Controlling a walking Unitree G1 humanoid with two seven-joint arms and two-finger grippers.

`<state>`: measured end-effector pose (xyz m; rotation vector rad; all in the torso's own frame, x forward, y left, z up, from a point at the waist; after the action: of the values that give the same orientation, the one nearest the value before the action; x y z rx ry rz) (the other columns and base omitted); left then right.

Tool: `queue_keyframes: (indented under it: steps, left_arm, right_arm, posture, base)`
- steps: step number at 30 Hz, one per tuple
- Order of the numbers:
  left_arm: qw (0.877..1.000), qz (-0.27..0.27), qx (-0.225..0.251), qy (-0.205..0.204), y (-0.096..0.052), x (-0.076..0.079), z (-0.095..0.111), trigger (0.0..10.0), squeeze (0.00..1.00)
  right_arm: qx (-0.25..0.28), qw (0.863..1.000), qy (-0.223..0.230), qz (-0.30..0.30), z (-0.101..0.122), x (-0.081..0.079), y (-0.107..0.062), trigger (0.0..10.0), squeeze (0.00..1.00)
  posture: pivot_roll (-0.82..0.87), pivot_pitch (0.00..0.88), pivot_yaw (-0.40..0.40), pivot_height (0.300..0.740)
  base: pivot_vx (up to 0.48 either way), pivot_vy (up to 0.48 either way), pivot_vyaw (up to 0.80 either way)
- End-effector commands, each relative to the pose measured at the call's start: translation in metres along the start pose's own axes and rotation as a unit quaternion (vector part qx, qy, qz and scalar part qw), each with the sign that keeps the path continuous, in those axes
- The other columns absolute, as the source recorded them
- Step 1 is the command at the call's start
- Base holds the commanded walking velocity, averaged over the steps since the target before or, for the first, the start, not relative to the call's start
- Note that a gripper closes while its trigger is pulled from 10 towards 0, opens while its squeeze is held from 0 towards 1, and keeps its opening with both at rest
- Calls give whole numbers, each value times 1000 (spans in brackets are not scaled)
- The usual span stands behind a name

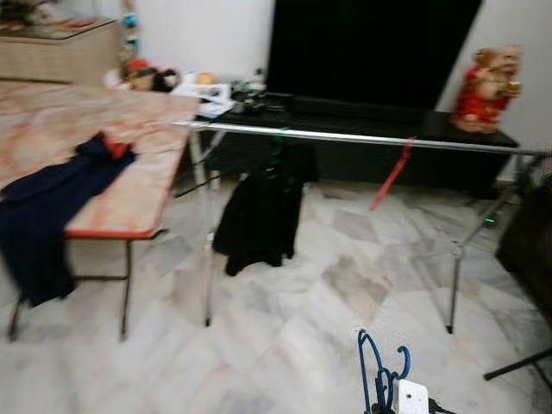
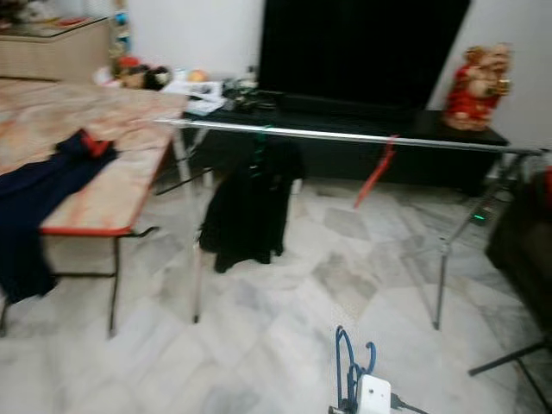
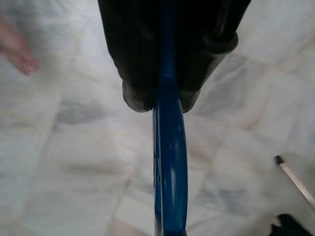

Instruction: Hang hanger

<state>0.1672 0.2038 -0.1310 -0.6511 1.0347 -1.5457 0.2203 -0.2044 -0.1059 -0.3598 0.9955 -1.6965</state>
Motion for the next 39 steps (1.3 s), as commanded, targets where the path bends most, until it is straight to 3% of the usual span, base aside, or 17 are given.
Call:
queue_keyframes:
  steps: [1, 27, 39]
  left_arm:
    - [1000, -8, -18, 0, -2, 2, -11, 10000, 0]
    - [1000, -8, -17, 6, -2, -4, -10, 10000, 0]
    - [999, -11, -20, 29, -1, 0, -9, 10000, 0]
  right_arm:
    - [14, 1000, 4, 18, 10, -15, 3, 10000, 0]
    - [27, 997, -37, 61, 21, -35, 6, 10000, 0]
    - [89, 993, -37, 66, 55, -49, 7, 10000, 0]
  posture:
    - [130, 16, -90, 740]
    - [134, 0, -78, 740]
    - [129, 0, -75, 740]
  base:
    - [480, 0, 0]
    - [480, 0, 49]
    - [413, 0, 0]
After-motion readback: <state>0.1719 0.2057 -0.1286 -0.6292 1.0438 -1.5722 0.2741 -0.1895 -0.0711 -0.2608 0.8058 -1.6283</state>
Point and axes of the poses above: a point about 5 cm out from each wrist's last joint towards the gripper, its own y axis pointing out of the wrist towards the gripper, its own z axis along the axis of the wrist's last joint, x = y × z, the point moved 4 cm from there along y, pointing out of the wrist towards the gripper, and after that the axes turned 11 degrees about y, right-handed, at the moved point
